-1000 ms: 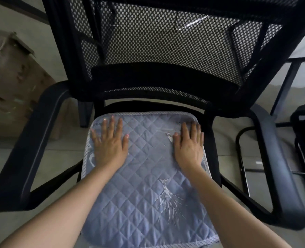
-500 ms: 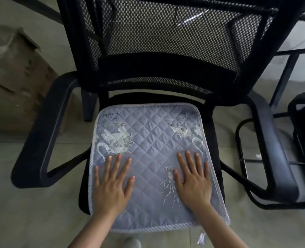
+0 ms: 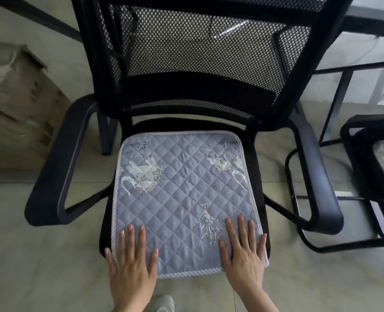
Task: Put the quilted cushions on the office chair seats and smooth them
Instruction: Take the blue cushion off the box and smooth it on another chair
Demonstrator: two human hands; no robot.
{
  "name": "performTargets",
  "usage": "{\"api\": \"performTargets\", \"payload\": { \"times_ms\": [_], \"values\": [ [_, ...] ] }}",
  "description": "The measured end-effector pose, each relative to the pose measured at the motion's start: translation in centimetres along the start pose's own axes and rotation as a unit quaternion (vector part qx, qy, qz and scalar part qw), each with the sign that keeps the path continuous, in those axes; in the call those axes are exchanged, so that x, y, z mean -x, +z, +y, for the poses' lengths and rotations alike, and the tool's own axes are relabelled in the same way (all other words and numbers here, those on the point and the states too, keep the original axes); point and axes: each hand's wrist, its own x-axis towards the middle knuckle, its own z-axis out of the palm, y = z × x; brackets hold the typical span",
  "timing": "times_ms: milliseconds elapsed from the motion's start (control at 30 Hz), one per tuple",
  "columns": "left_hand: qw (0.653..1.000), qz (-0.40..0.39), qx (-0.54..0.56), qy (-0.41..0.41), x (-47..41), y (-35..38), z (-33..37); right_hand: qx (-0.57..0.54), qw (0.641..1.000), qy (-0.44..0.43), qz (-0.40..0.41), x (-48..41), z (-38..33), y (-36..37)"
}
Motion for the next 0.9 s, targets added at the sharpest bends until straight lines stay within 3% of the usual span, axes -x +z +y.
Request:
{"api": "performTargets", "payload": {
  "times_ms": [333, 533, 667, 900],
  "values": [
    [0.999, -0.019, -0.015, 0.021, -1.4, -0.8, -0.9, 0.011, 1.0, 0.005, 0.027, -0.1, 0.4, 0.7],
    [0.996, -0.081, -0.031, -0.001, -1.0, -3.2, -0.1, -0.002, 0.999, 0.008, -0.036, 0.0, -0.7, -2.5],
    [0.99, -0.128, -0.022, -0.049, -0.9, -7.9, 3.2, -0.072, 0.982, 0.072, -0.16, -0.2, -1.7, -8.3],
    [0.967, -0.233, 0.06, -0.081, -2.9, -17.8, 9.6, -0.308, 0.919, 0.199, -0.144, 0.1, -1.2, -20.7]
  ]
}}
